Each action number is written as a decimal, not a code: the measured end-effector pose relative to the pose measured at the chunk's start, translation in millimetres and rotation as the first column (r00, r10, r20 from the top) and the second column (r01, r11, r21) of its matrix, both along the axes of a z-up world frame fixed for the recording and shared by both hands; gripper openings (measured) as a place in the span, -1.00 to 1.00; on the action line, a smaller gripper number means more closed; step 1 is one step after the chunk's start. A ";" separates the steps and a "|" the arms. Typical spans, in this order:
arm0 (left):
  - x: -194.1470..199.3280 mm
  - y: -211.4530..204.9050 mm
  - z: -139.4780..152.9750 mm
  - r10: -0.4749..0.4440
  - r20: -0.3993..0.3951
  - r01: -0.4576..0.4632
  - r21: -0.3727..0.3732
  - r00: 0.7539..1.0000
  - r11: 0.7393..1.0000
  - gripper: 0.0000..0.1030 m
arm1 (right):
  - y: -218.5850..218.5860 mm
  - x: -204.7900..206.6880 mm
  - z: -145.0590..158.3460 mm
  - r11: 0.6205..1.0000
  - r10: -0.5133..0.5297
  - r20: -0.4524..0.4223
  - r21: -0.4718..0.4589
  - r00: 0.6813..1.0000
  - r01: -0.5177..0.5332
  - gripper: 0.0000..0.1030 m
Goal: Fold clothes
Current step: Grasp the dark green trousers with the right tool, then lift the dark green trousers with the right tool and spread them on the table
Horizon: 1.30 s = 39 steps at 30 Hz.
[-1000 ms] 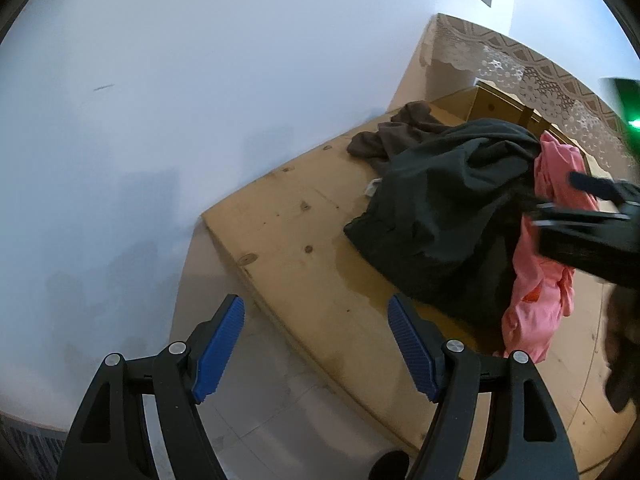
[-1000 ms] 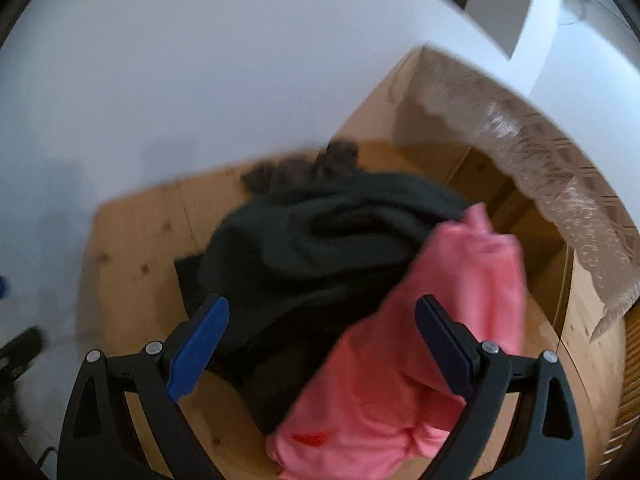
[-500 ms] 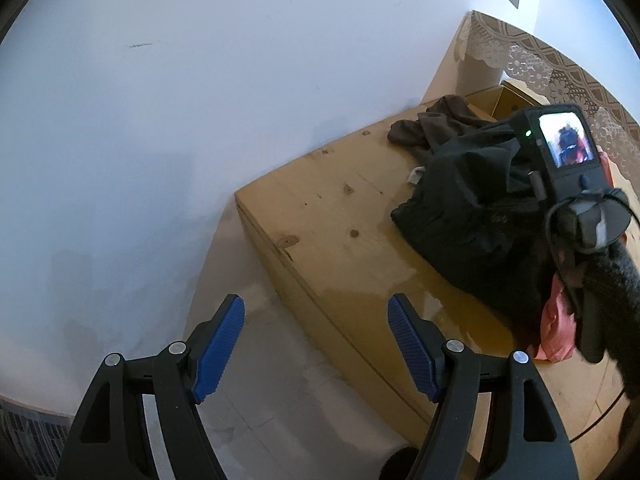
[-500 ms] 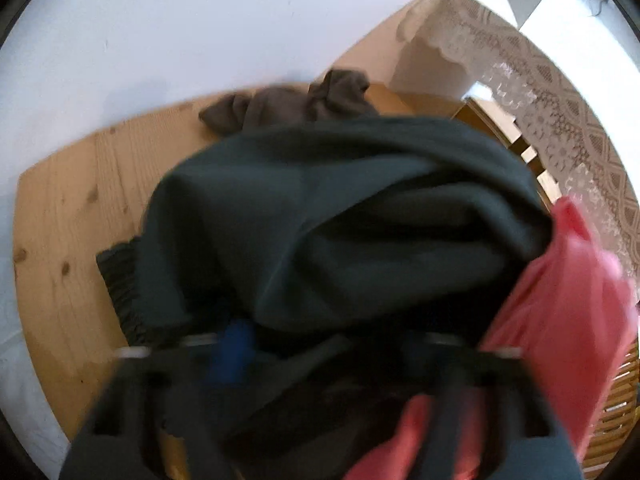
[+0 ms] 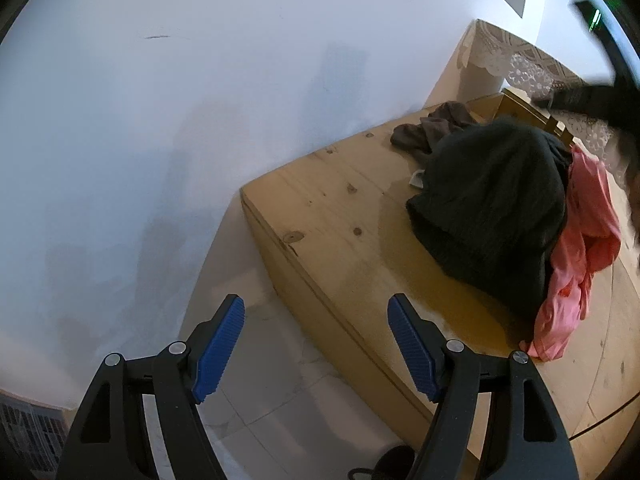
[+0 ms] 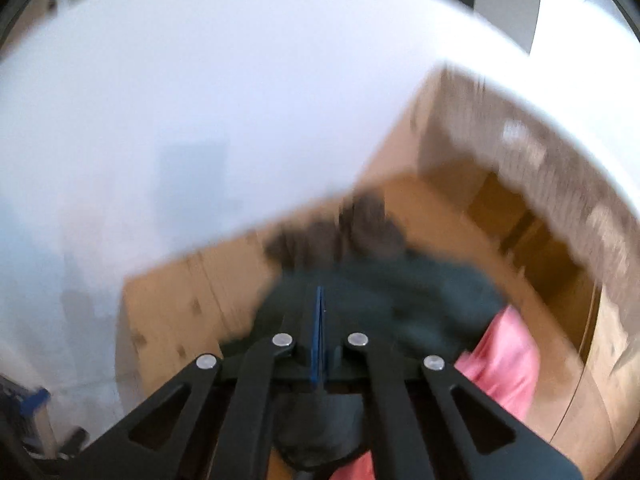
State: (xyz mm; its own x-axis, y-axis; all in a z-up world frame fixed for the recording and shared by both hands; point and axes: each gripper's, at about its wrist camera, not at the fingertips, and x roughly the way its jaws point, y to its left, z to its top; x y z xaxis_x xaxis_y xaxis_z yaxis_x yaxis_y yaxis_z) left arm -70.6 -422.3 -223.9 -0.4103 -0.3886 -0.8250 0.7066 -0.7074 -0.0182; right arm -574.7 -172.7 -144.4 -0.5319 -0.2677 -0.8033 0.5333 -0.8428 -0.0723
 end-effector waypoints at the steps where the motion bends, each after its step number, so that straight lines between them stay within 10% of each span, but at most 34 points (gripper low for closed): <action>1: 1.5 -0.8 2.2 0.003 -0.003 -0.003 0.001 1.000 1.000 0.41 | -3.4 -2.7 10.0 1.000 0.004 0.017 0.009 1.000 -0.004 -1.00; 4: 6.0 -1.4 10.1 0.006 -0.019 -0.006 -0.003 1.000 1.000 0.41 | -13.8 -11.0 39.9 0.999 0.016 0.067 0.037 0.998 -0.018 -0.86; 6: 8.9 0.8 14.7 0.001 -0.033 -0.001 -0.007 0.999 1.000 0.41 | -14.3 -6.9 37.5 0.997 0.012 0.070 0.075 0.997 -0.018 -0.03; 8: 11.7 3.0 16.6 -0.005 -0.045 0.005 -0.007 0.999 1.000 0.41 | -11.1 3.1 7.5 0.991 0.000 0.071 0.134 0.998 -0.010 0.34; 13: 11.8 4.7 4.8 -0.017 -0.023 0.017 0.020 1.000 1.000 0.41 | -9.8 -0.5 -79.0 0.978 -0.146 0.287 0.185 0.947 0.095 0.34; 17: 10.6 3.3 -5.0 -0.014 -0.007 0.014 0.044 1.000 0.999 0.41 | -29.2 -8.4 -128.0 0.921 -0.158 0.176 0.381 0.972 0.081 0.33; 20: 9.3 1.4 -7.8 -0.018 -0.001 0.018 0.040 1.000 0.999 0.41 | -21.6 -13.3 -142.6 0.925 -0.146 0.173 0.373 0.974 0.072 -0.67; 23: 8.6 -0.5 -9.2 -0.019 0.002 0.019 0.033 1.000 0.999 0.41 | -2.8 -20.1 -129.7 0.959 -0.157 0.196 0.263 0.968 0.102 -0.90; 39: 5.0 8.4 28.3 -0.041 -0.046 0.041 -0.014 0.998 0.999 0.41 | 44.3 -21.2 187.7 0.975 -0.186 -0.157 -0.149 0.970 0.163 -0.94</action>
